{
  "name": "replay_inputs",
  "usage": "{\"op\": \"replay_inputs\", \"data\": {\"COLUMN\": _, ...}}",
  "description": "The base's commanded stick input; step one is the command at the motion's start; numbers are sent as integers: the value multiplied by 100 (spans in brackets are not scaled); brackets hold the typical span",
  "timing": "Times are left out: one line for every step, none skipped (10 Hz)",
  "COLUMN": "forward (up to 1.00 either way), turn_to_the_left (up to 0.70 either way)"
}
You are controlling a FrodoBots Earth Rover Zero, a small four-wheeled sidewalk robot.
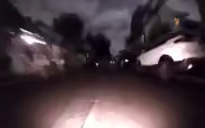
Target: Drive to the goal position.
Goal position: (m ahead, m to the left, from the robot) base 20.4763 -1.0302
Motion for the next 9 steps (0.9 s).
{"op": "replay_inputs", "data": {"forward": 100, "turn_to_the_left": 0}}
{"op": "replay_inputs", "data": {"forward": 100, "turn_to_the_left": 0}}
{"op": "replay_inputs", "data": {"forward": 100, "turn_to_the_left": 0}}
{"op": "replay_inputs", "data": {"forward": 100, "turn_to_the_left": 0}}
{"op": "replay_inputs", "data": {"forward": 100, "turn_to_the_left": -26}}
{"op": "replay_inputs", "data": {"forward": 100, "turn_to_the_left": -9}}
{"op": "replay_inputs", "data": {"forward": 100, "turn_to_the_left": 0}}
{"op": "replay_inputs", "data": {"forward": 100, "turn_to_the_left": -10}}
{"op": "replay_inputs", "data": {"forward": 100, "turn_to_the_left": -27}}
